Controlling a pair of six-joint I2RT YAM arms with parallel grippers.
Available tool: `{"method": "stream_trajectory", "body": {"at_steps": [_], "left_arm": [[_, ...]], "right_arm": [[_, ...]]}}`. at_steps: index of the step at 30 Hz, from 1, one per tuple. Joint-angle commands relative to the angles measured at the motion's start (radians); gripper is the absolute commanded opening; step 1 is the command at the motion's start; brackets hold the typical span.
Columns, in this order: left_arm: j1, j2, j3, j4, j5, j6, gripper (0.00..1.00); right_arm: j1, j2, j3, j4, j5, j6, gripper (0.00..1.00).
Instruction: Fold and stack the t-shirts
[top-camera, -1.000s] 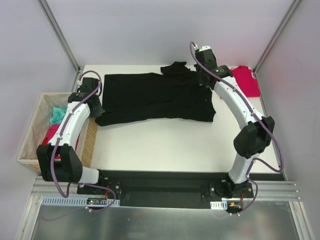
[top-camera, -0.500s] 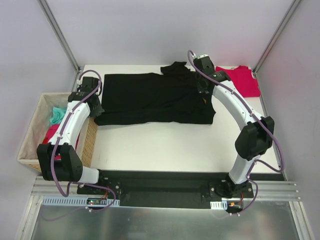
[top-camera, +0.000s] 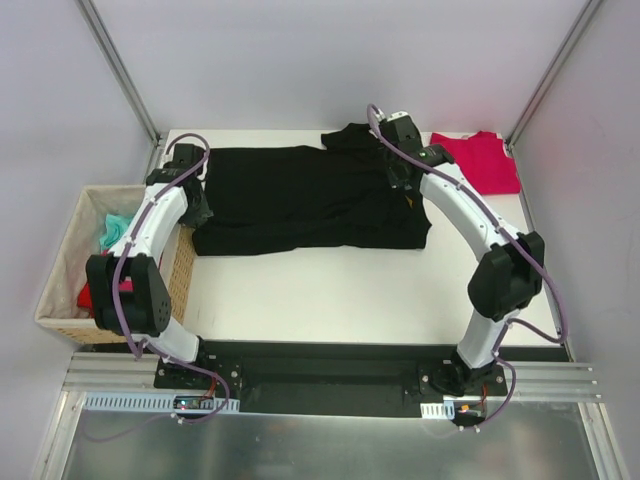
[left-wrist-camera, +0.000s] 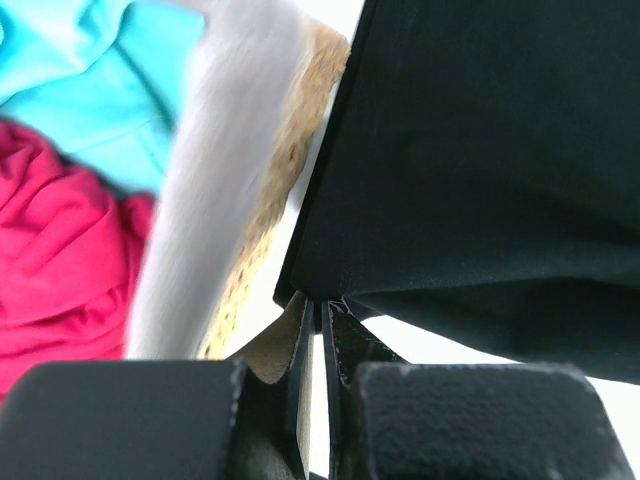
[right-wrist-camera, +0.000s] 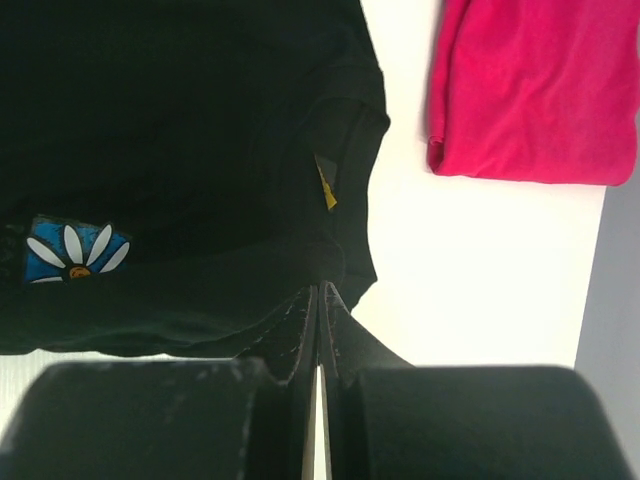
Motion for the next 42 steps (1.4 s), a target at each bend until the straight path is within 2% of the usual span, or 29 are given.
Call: {"method": "stream_trajectory", "body": {"at_steps": [1, 12, 23, 24, 25, 26, 27, 28, 29, 35, 36, 39, 42], "left_arm": [[0.012, 0.07, 0.077, -0.014, -0.018, -0.016, 0.0], [0.05, 0.208, 0.162, -0.02, -0.026, -0.019, 0.0], [0.048, 0.314, 0.269, -0.023, -0.011, -0.027, 0.0], [0.05, 0.326, 0.278, -0.021, -0.011, -0.028, 0.0], [0.048, 0.341, 0.304, -0.023, -0.015, -0.028, 0.03], [0.048, 0.377, 0.32, -0.024, -0.018, -0.03, 0.2], [0.048, 0.394, 0.337, -0.029, -0.017, -0.028, 0.28], [0.048, 0.418, 0.366, -0.029, -0.015, -0.031, 0.35], [0.05, 0.429, 0.377, -0.031, -0.009, -0.033, 0.47], [0.048, 0.507, 0.498, -0.049, 0.02, -0.024, 0.55], [0.048, 0.512, 0.519, -0.051, 0.023, -0.024, 0.64], [0.047, 0.503, 0.519, -0.08, 0.059, -0.039, 0.64], [0.032, 0.402, 0.428, -0.084, 0.103, -0.074, 0.65]], "right_arm": [[-0.011, 0.061, 0.051, 0.025, 0.004, 0.005, 0.01], [-0.045, 0.204, 0.178, -0.004, -0.033, 0.01, 0.01], [-0.062, 0.348, 0.391, -0.081, -0.059, 0.022, 0.01], [-0.064, 0.379, 0.399, -0.079, -0.063, 0.028, 0.09], [-0.065, 0.391, 0.409, -0.084, -0.073, 0.039, 0.44], [-0.064, 0.406, 0.417, -0.087, -0.073, 0.042, 0.55], [-0.065, 0.425, 0.428, -0.088, -0.071, 0.043, 0.66], [-0.065, 0.432, 0.43, -0.09, -0.07, 0.046, 0.84], [-0.065, 0.437, 0.43, -0.09, -0.073, 0.046, 0.87], [-0.071, 0.436, 0.436, -0.082, -0.079, 0.05, 0.87], [-0.071, 0.43, 0.437, -0.082, -0.077, 0.05, 0.87], [-0.068, 0.385, 0.419, -0.11, -0.094, 0.059, 0.86], [-0.044, 0.261, 0.263, -0.06, -0.074, 0.059, 0.86]]}}
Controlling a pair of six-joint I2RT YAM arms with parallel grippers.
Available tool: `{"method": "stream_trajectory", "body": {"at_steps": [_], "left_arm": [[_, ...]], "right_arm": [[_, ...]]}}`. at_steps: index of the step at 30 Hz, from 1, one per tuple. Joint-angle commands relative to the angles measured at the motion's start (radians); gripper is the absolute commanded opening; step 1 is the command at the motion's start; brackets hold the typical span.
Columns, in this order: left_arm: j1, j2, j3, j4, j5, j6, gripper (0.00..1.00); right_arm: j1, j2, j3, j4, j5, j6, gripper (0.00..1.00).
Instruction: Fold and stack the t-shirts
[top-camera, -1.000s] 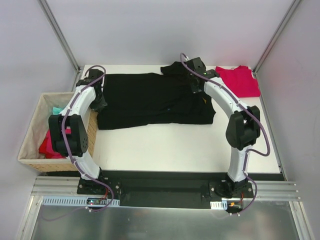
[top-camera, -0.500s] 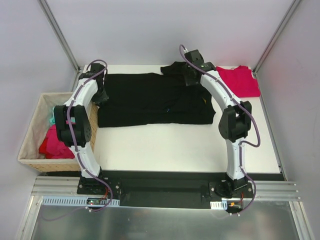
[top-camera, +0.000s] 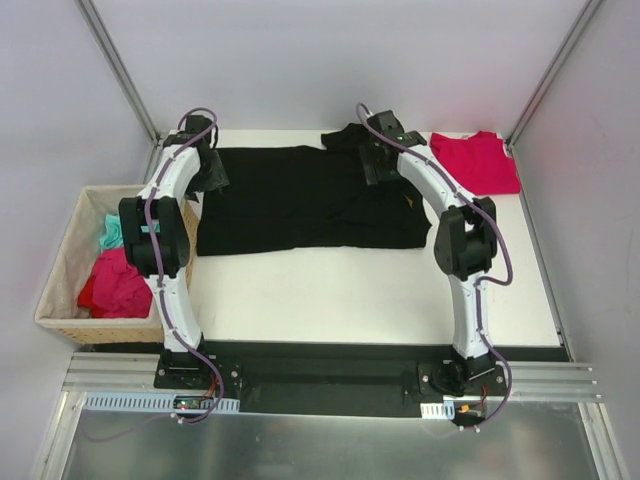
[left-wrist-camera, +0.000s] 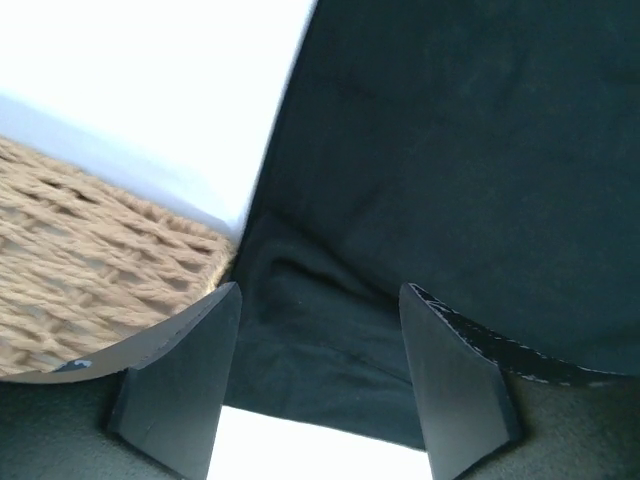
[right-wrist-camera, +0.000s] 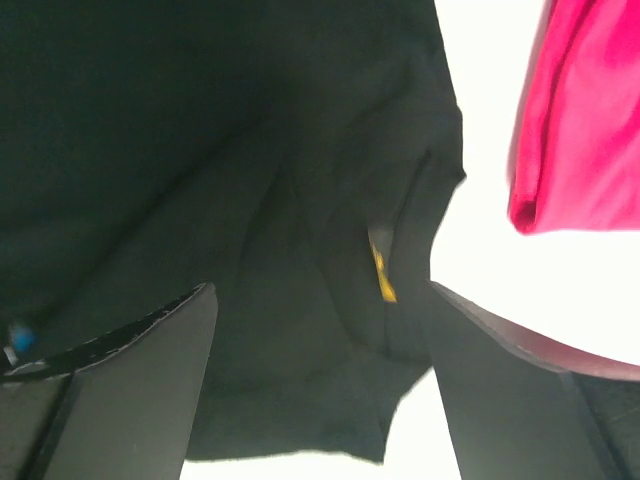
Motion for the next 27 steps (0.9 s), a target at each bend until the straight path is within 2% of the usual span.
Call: {"method": "stream_trajectory", "body": {"at_steps": [1, 2, 5, 10, 16, 19, 27], "left_arm": [[-0.01, -0.174, -0.091, -0.063, 0.061, -0.048, 0.89], [-0.011, -0.202, -0.115, -0.063, 0.067, -0.057, 0.9], [-0.048, -0.306, -0.229, -0.061, 0.098, -0.058, 0.91], [-0.057, -0.442, -0.397, -0.05, 0.067, -0.046, 0.91], [-0.062, -0.464, -0.451, -0.041, -0.02, -0.019, 0.91], [-0.063, -0.461, -0.448, -0.038, -0.016, -0.022, 0.91], [-0.07, -0.438, -0.444, -0.02, 0.006, -0.019, 0.92]], "right_arm": [[0.036, -0.221, -0.157, 0.028, 0.011, 0.018, 0.85], [0.041, -0.25, -0.252, 0.039, 0.008, 0.021, 0.84], [0.072, -0.335, -0.39, 0.039, -0.003, 0.044, 0.83], [0.112, -0.416, -0.549, 0.048, 0.034, 0.099, 0.82], [0.121, -0.381, -0.596, 0.013, 0.022, 0.127, 0.83], [0.101, -0.363, -0.607, 0.03, -0.015, 0.127, 0.83], [0.024, -0.257, -0.481, -0.025, -0.145, 0.153, 0.83]]}}
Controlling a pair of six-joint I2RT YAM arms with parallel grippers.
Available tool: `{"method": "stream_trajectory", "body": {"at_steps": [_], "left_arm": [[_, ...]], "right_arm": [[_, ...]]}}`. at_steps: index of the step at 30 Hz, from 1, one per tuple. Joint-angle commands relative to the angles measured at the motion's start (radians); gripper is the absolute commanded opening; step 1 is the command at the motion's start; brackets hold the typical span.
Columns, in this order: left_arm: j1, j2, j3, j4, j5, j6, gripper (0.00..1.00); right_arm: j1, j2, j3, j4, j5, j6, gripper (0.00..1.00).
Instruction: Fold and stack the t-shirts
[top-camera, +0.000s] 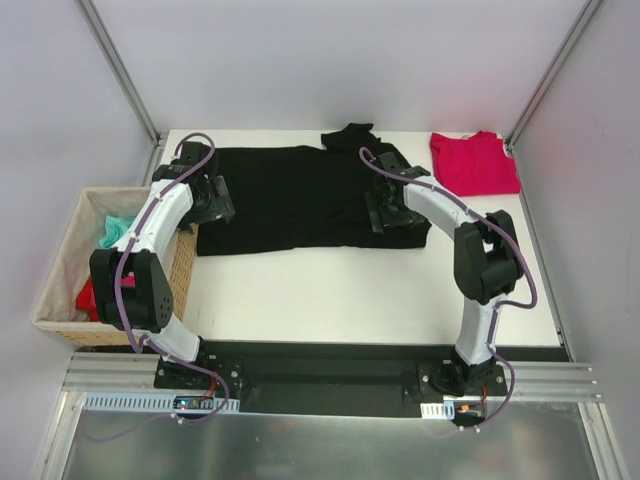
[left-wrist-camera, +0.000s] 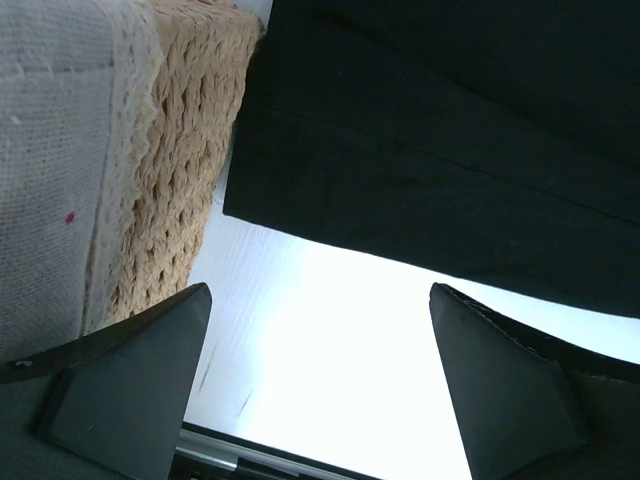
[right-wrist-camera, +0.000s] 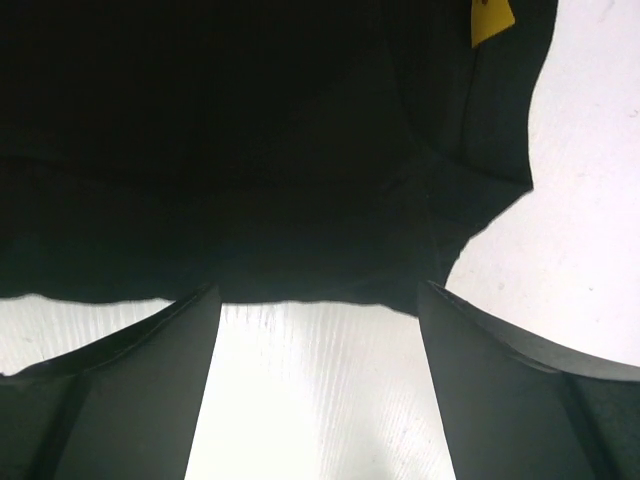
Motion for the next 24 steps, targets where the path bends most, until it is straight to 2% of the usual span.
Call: {"method": "stream_trajectory", "body": {"at_steps": [1, 2, 11, 24], "left_arm": [[-0.004, 0.038, 0.008, 0.006, -0.022, 0.01, 0.92], [-0.005, 0.053, 0.02, 0.006, -0.019, 0.006, 0.99], [-0.005, 0.31, 0.216, -0.109, 0.016, 0.018, 0.99], [-0.016, 0.403, 0.16, -0.112, 0.032, 0.027, 0.99]], "right_arm": [[-0.034, 0.057, 0.116, -0.051, -0.079, 0.037, 0.83], [-0.034, 0.066, 0.151, -0.06, -0.081, 0.038, 0.83], [-0.038, 0.084, 0.205, -0.105, -0.076, 0.038, 0.83], [-0.045, 0.075, 0.162, -0.093, -0.084, 0.041, 0.82]]}}
